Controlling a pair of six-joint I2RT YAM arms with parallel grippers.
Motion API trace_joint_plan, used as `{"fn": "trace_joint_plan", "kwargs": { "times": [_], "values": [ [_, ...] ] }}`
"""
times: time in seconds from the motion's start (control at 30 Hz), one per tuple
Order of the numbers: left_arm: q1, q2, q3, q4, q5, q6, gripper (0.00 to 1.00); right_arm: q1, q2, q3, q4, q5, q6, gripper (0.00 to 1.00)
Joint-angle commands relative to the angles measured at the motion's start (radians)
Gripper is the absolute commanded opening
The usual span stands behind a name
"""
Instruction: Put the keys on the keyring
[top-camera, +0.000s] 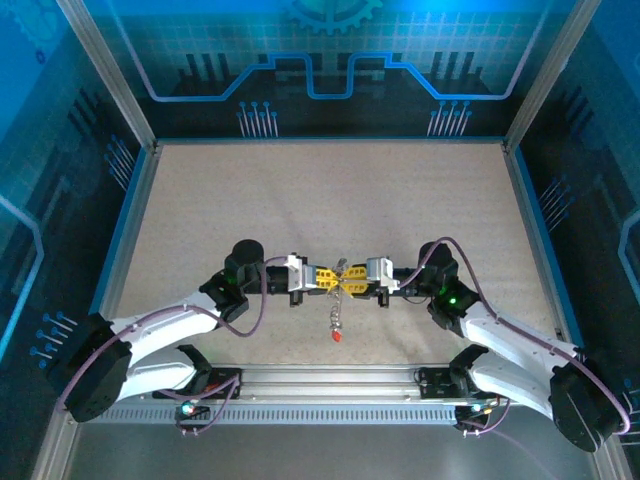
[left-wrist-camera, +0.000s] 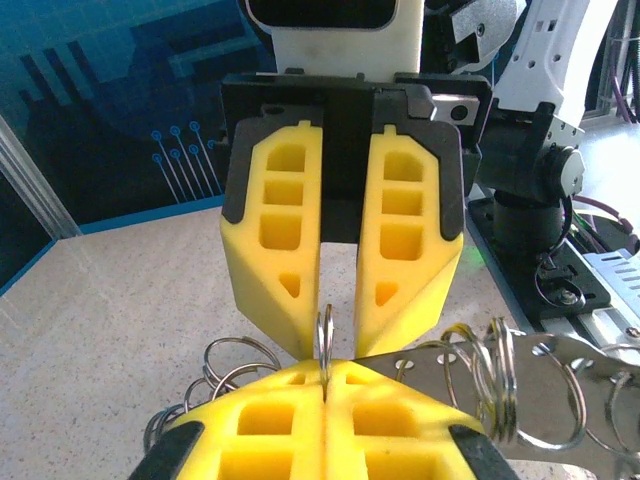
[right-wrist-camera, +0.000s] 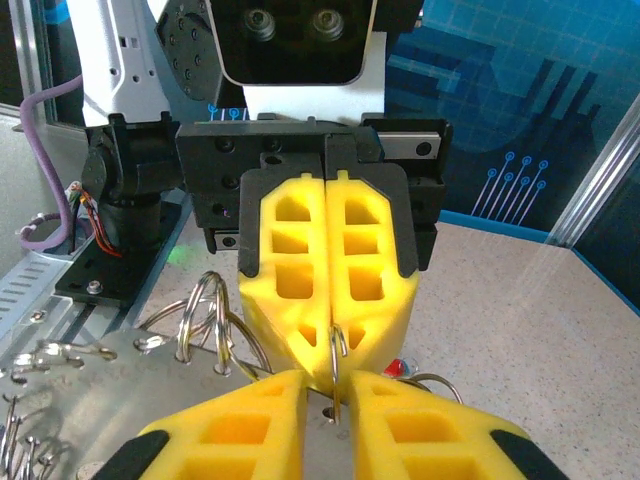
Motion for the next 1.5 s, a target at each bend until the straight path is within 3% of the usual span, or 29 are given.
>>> {"fn": "trace_joint_plan", "kwargs": {
  "times": [0.0,0.2,0.33,0.4,0.43,0.47,0.57,0.77,1.1,1.47],
  "values": [
    [0.0,0.004,-0.01,0.1,0.04,-0.026,0.0,-0.006,0.007,0.006,0.025,-0.005,0.003,0.16],
    [0.001,0.003,-0.022,0.142,0.028,-0.03,0.0,-0.003,0.026,0.003,0.029,0.026,0.003,0.17],
    [0.001,0.015,-0.02,0.155,0.039,-0.036,0.0,0.008,0.043,0.003,0.052,0.036,-0.001,0.0],
    [0.001,0.015,-0.022,0.153,0.032,-0.041,0.0,0.011,0.045,0.003,0.056,0.053,-0.005,0.0],
    [0.002,0.011,-0.023,0.142,0.021,-0.043,0.07,0.014,0.04,-0.003,0.063,0.065,-0.004,0.0],
    [0.001,0.002,-0.023,0.119,0.01,-0.038,0.2,0.017,0.034,-0.006,0.066,0.077,-0.006,0.0],
    [0.0,-0.06,-0.013,-0.047,-0.021,0.051,0.28,0.024,0.019,0.006,-0.009,0.103,-0.061,0.0],
    [0.0,-0.119,0.074,-0.399,-0.062,0.219,0.25,0.06,-0.003,0.063,-0.162,0.18,-0.146,0.0],
    [-0.003,-0.069,0.113,-0.465,-0.117,0.243,0.24,0.085,0.031,0.086,-0.159,0.221,-0.15,0.0],
    [-0.005,-0.101,0.112,-0.481,-0.182,0.241,0.34,0.112,0.06,0.111,-0.208,0.24,-0.187,0.0]
  ]
}}
